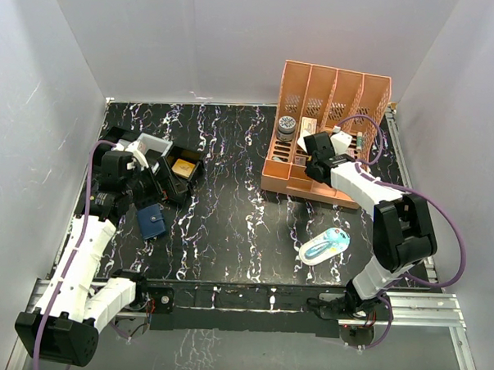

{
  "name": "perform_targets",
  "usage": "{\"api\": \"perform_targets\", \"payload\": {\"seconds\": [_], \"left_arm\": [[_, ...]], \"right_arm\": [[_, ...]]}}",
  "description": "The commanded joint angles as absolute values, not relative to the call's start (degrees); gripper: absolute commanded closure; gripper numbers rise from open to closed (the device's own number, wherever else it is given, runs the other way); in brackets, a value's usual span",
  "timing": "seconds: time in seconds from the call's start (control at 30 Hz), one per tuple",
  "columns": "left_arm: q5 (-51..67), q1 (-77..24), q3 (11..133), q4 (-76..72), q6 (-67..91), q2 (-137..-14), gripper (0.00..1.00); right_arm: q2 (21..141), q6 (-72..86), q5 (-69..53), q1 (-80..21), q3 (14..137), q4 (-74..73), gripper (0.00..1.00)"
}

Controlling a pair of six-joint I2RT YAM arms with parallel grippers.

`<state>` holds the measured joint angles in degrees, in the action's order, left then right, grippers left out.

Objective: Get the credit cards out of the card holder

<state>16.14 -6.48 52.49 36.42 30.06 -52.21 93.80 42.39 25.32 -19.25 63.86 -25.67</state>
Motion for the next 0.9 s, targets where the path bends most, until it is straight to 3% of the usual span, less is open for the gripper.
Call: {"api": "perform_targets", "payload": {"seconds": [0.0, 0.53, 0.87], "left_arm": [[17.94, -6.15, 53.13, 37.14, 29.98, -51.99, 0.01], [18.28, -6.15, 53.2, 36.65, 29.71, -52.48, 0.01], [18.45, -6.15, 53.18, 36.65, 29.6, -52.52, 0.01]], "right_arm": [[92.39, 44.83, 27.68, -18.19, 64.79, -24.01, 0.95], [92.91, 41.1, 25.09, -18.19, 67.45, -24.67, 0.81], [92.39, 40.27, 24.44, -18.19, 67.59, -24.75, 0.78]]}}
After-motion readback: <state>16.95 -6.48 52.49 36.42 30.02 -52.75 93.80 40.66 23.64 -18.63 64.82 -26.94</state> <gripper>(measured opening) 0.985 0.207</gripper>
